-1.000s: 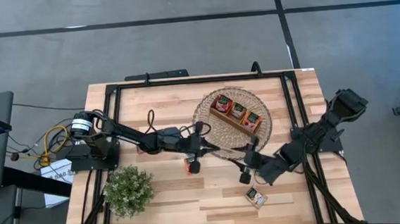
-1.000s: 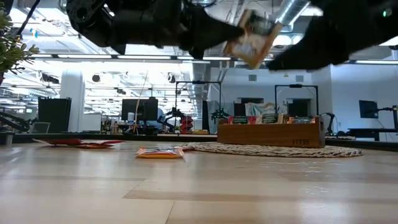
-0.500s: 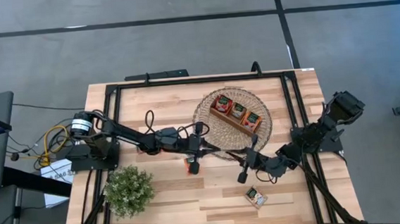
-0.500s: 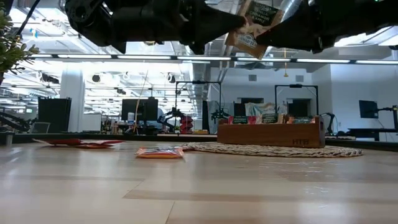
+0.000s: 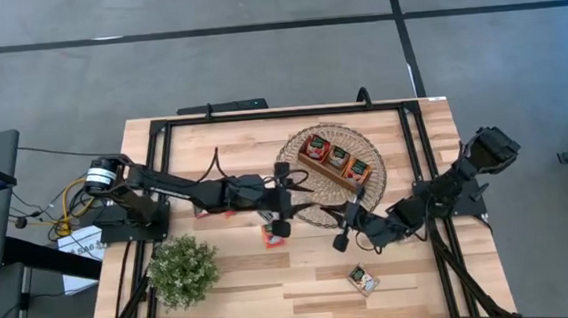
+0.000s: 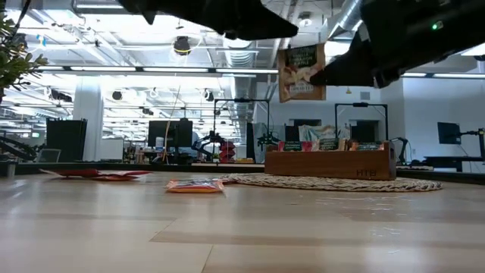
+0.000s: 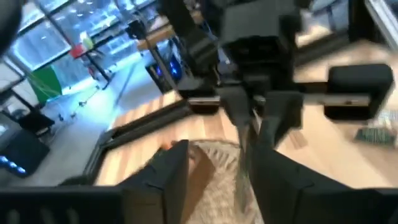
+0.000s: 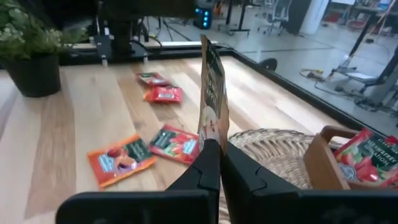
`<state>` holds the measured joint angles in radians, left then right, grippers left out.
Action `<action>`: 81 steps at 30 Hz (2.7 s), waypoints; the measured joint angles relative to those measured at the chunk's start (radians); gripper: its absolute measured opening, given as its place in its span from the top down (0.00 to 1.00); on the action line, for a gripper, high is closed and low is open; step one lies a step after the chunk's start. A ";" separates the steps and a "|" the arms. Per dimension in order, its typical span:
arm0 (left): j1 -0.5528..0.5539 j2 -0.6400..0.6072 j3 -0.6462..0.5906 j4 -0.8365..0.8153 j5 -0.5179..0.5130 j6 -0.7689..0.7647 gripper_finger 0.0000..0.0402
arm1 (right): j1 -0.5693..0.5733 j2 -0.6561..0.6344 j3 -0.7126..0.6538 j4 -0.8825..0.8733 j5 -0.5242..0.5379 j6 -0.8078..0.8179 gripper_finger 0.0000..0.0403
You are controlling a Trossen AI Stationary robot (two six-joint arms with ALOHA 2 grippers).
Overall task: Pick & Place Tea
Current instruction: Put the brown tea bag into the middle section of the wooden organizer
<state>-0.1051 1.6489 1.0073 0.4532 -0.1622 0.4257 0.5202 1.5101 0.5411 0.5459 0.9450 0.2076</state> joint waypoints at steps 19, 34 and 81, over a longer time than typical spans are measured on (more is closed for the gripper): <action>0.008 0.061 0.084 -0.138 -0.012 0.075 0.99 | -0.006 0.000 0.000 0.000 -0.004 -0.006 1.00; 0.079 0.082 0.128 -0.146 0.115 0.083 1.00 | 0.107 -0.279 0.087 -0.634 0.114 0.204 0.70; 0.471 0.464 0.594 -0.303 0.634 0.252 1.00 | 0.531 -0.461 0.126 -0.866 0.432 0.490 0.73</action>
<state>0.3657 2.1130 1.6013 0.1500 0.4716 0.6780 1.0515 1.0489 0.6674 -0.3202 1.3769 0.6977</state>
